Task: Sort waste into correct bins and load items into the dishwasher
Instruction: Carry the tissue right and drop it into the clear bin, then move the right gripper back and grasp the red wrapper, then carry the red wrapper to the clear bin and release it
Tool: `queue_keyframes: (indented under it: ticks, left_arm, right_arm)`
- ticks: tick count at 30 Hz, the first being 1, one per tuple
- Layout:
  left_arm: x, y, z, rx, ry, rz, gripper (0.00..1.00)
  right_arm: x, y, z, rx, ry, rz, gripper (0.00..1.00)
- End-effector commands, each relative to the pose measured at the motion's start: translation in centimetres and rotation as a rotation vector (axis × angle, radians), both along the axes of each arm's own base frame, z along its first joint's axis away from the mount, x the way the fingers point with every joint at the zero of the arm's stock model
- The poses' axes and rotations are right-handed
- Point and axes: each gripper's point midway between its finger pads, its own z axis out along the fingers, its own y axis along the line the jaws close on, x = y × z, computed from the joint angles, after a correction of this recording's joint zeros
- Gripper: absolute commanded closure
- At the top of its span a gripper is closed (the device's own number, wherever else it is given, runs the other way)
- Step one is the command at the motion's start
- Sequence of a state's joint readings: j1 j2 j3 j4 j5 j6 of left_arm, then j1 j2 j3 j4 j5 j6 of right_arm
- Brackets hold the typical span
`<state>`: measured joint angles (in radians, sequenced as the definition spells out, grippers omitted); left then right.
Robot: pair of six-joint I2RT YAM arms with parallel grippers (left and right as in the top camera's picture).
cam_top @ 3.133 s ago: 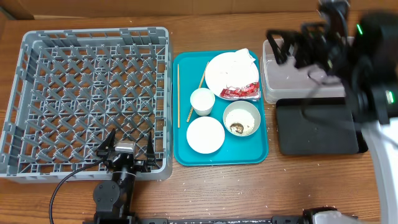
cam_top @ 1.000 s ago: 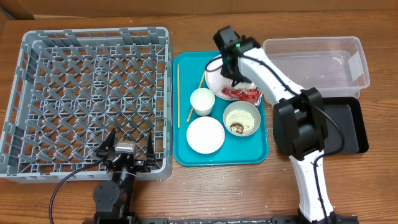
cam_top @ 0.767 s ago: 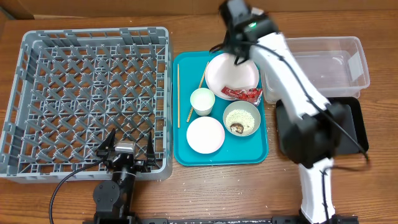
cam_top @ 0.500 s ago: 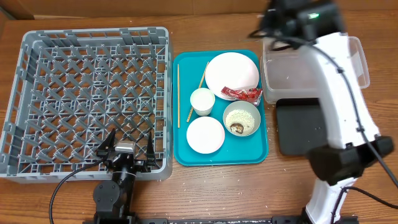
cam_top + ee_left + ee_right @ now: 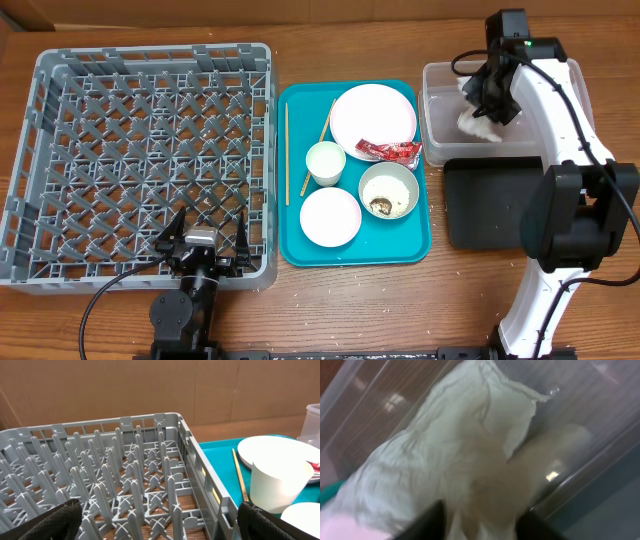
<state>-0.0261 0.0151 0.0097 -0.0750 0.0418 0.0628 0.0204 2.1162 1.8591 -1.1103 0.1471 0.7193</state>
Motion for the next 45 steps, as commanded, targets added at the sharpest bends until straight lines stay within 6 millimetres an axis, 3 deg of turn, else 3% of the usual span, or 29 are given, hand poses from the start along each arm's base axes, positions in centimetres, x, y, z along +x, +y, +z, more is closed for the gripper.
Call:
queue_keyframes:
  ticks: [1, 6, 8, 10, 13, 15, 16, 18, 24, 31, 40, 45]
  left_arm:
    - [0.0, 0.1, 0.0, 0.012, -0.007, 0.001, 0.0]
    - [0.0, 0.1, 0.0, 0.012, -0.007, 0.001, 0.0]
    - [0.0, 0.1, 0.0, 0.012, -0.007, 0.001, 0.0]
    - [0.0, 0.1, 0.0, 0.012, -0.007, 0.001, 0.0]
    - [0.0, 0.1, 0.0, 0.012, -0.007, 0.001, 0.0]
    - [0.0, 0.1, 0.0, 0.012, -0.007, 0.001, 0.0]
    - [0.0, 0.1, 0.0, 0.012, -0.005, 0.001, 0.0]
    - [0.0, 0.1, 0.0, 0.012, -0.005, 0.001, 0.0]
    - [0.0, 0.1, -0.1, 0.012, -0.004, 0.001, 0.0]
    - [0.0, 0.1, -0.1, 0.012, -0.004, 0.001, 0.0]
    - [0.0, 0.1, -0.1, 0.012, -0.004, 0.001, 0.0]
    - [0.0, 0.1, -0.1, 0.012, -0.004, 0.001, 0.0]
  right_arm:
    - [0.5, 0.7, 2.3, 0.013, -0.045, 0.093, 0.28]
    - [1.0, 1.7, 7.7, 0.005, -0.113, 0.284, 0.11]
    - [0.8, 4.3, 10.9, 0.059, -0.164, 0.488, 0.08]
    - [-0.3, 6.7, 12.8, 0.118, -0.184, 0.624, 0.05]
    - [-2.5, 10.1, 13.9, 0.178, -0.165, 0.771, 0.05]
    - [-4.0, 12.3, 13.4, 0.18, -0.121, 0.857, 0.05]
    - [-5.0, 14.3, 12.5, 0.171, -0.085, 0.935, 0.07]
    - [-5.6, 16.1, 11.2, 0.115, -0.05, 1.003, 0.09]
    - [-6.1, 18.7, 6.1, -0.071, 0.016, 1.114, 0.12]
    - [-6.0, 19.2, 0.1, -0.108, 0.017, 1.255, 0.18]
    - [-4.5, 21.4, -2.6, -0.076, -0.085, 1.389, 0.2]
    - [-4.9, 21.7, -5.4, -0.035, -0.031, 1.398, 0.29]
